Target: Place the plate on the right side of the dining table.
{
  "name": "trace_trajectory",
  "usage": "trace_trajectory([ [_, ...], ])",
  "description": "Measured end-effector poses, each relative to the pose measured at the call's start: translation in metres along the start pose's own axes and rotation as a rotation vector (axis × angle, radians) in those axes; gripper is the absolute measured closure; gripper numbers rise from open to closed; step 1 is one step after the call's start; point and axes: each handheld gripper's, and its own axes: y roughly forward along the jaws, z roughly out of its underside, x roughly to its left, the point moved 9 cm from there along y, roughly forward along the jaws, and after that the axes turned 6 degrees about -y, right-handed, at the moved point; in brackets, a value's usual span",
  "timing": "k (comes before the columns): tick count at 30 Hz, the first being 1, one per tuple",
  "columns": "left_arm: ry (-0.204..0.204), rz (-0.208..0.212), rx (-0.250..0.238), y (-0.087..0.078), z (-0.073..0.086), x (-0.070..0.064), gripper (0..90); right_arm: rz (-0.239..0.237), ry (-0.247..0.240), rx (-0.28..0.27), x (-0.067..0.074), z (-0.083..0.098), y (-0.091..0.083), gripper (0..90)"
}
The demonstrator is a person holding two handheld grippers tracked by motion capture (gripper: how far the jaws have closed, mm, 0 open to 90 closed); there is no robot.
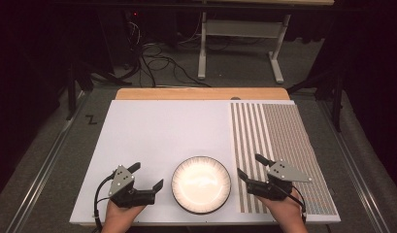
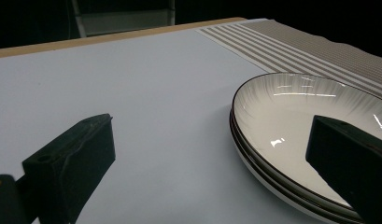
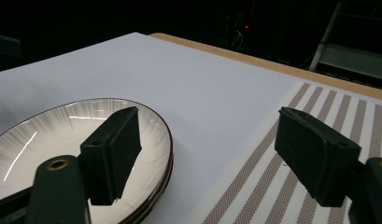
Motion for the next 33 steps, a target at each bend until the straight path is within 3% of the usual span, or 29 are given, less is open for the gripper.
trace_trajectory([
  [4, 0.015, -0.004, -0.001, 0.001, 0.0, -0.001, 1.7, -0.01, -0.013, -0.01, 0.005, -0.006, 0.009, 25.3],
  [7, 0.016, 0.002, 0.004, 0.002, 0.001, -0.002, 1.2, -0.025, 0.011, -0.039, 0.012, 0.001, 0.012, 30.1],
  [10, 0.012, 0.003, 0.01, 0.004, 0.001, -0.002, 1.1, -0.05, 0.002, 0.038, 0.017, 0.018, 0.02, 29.4],
  [12, 0.011, 0.002, 0.015, 0.005, 0.002, -0.003, 0.8, -0.059, 0.019, 0.043, 0.019, 0.023, 0.02, 30.6],
  [14, 0.011, 0.002, 0.013, 0.005, 0.002, -0.004, 0.8, -0.047, -0.003, 0.046, 0.02, 0.024, 0.019, 32.4],
  [22, 0.006, 0.01, 0.021, 0.004, 0.005, -0.005, 0.8, -0.036, -0.001, 0.073, 0.019, 0.031, 0.014, 45.6],
  [25, -0.01, 0.009, 0.026, 0.005, 0.007, -0.002, 0.8, -0.042, -0.001, 0.093, 0.016, 0.035, 0.015, 51.9],
  [29, -0.01, 0.012, 0.022, 0.004, 0.005, -0.003, 0.8, -0.06, 0.002, 0.118, 0.018, 0.039, 0.014, 88.3],
  [33, -0.007, 0.012, 0.027, 0.005, 0.006, -0.003, 0.8, -0.07, 0.017, 0.154, 0.02, 0.041, 0.015, 90.0],
])
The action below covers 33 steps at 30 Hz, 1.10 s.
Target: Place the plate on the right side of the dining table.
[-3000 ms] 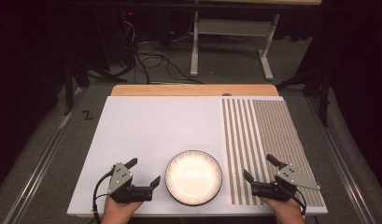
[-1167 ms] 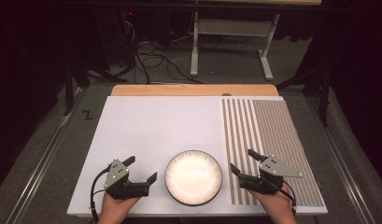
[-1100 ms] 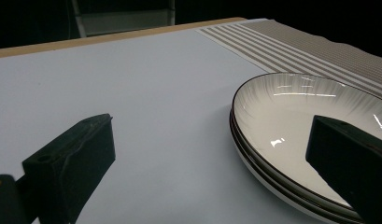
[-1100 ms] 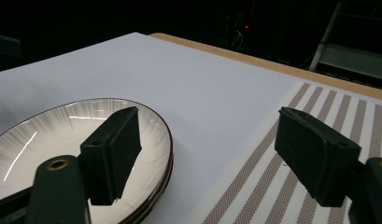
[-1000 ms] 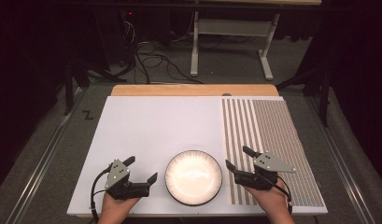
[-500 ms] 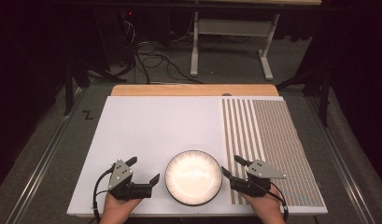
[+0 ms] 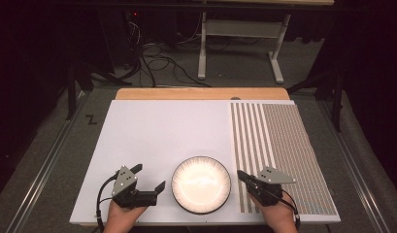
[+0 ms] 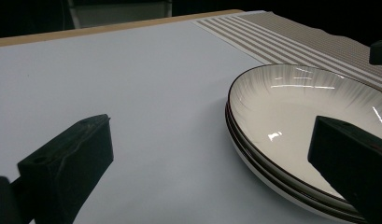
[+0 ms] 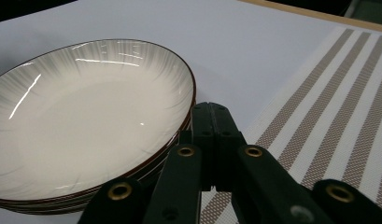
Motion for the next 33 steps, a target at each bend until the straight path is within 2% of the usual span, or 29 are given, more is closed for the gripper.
trace_trajectory([
  [11, -0.002, 0.001, 0.003, -0.001, -0.001, 0.0, 1.9, -0.047, -0.027, 0.055, 0.017, 0.006, 0.013, 90.0],
  [23, 0.002, 0.013, 0.014, 0.0, 0.001, -0.002, 2.9, -0.057, -0.026, 0.054, 0.02, 0.006, 0.013, 90.0],
  [33, -0.014, 0.028, 0.021, 0.002, 0.002, -0.004, 4.2, -0.055, -0.028, 0.056, 0.021, 0.007, 0.013, 90.0],
])
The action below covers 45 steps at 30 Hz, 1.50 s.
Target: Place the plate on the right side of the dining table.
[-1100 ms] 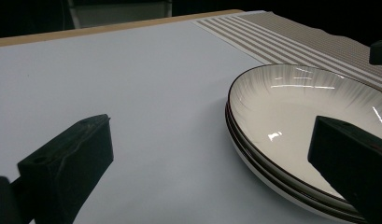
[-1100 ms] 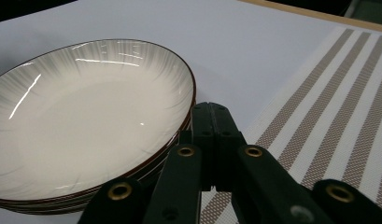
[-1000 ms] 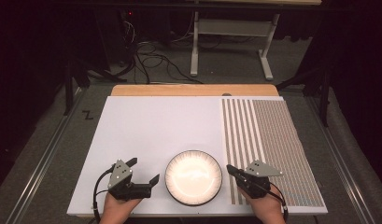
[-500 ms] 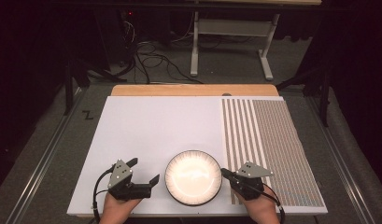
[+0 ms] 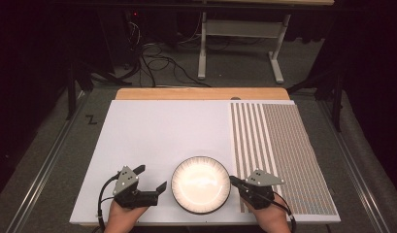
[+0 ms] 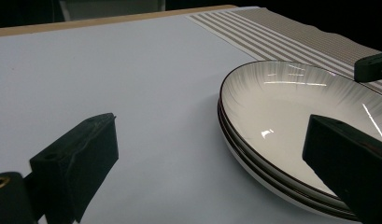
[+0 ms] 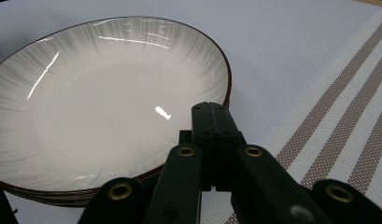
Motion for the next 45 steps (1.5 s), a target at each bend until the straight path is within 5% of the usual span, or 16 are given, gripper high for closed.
trace_trajectory([
  [5, -0.004, 0.008, 0.004, 0.002, 0.0, -0.002, 5.4, 0.0, -0.01, -0.001, 0.0, 0.0, 0.0, 90.0],
  [7, -0.007, 0.008, 0.008, 0.002, 0.001, -0.002, 5.6, -0.063, -0.001, -0.006, 0.008, -0.001, 0.001, 90.0],
  [9, -0.012, 0.013, 0.01, 0.002, 0.001, -0.003, 5.8, 0.018, -0.095, 0.03, 0.014, -0.003, 0.005, 90.0],
  [10, -0.006, 0.015, 0.013, 0.001, 0.001, -0.004, 5.9, 0.031, -0.1, 0.03, 0.014, -0.005, 0.006, 90.0],
  [18, -0.003, 0.025, 0.004, -0.002, 0.0, -0.003, 6.6, 0.074, -0.025, -0.012, -0.003, -0.005, -0.002, 90.0],
  [25, 0.007, 0.034, 0.008, 0.0, 0.0, -0.006, 7.0, 0.017, -0.041, 0.016, 0.013, -0.003, 0.007, 90.0],
  [27, 0.004, 0.034, 0.011, 0.002, 0.0, -0.005, 7.0, 0.055, -0.077, 0.02, 0.013, -0.005, 0.008, 90.0],
  [30, -0.001, 0.032, 0.015, 0.003, 0.001, -0.004, 7.2, 0.089, -0.049, 0.012, 0.003, -0.006, 0.004, 90.0],
  [45, -0.015, 0.037, 0.026, 0.003, 0.004, -0.005, 7.8, 0.067, -0.036, 0.028, -0.001, 0.003, 0.004, 90.0],
])
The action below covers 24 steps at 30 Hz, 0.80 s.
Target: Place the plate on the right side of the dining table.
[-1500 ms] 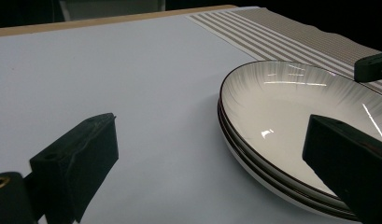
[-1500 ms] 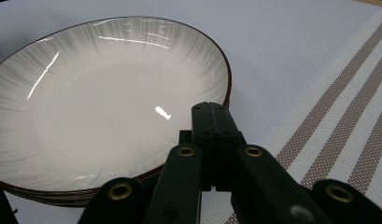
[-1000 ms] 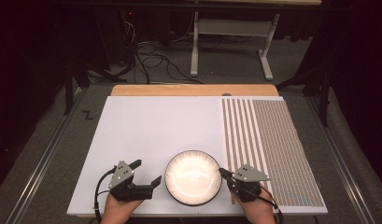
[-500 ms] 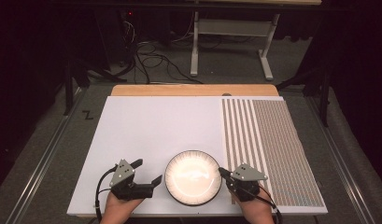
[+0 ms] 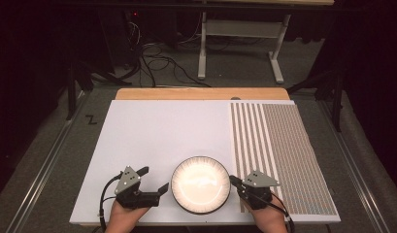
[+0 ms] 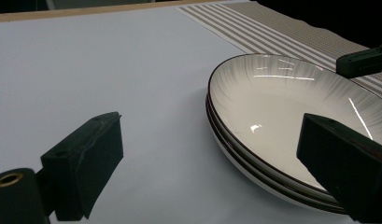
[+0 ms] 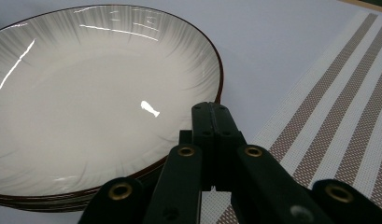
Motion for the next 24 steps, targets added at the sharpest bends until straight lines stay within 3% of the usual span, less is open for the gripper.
trace_trajectory([
  [8, 0.009, 0.001, -0.005, -0.0011, -0.0008, -0.0021, 7.9, 0.007, -0.008, 0.002, 0.003, -0.0006, -0.0002, 90.0],
  [24, -0.013, 0.027, 0.015, 0.0029, 0.0029, -0.0052, 9.1, -0.006, -0.013, 0.001, 0.0054, -0.0012, 0.002, 90.0],
])
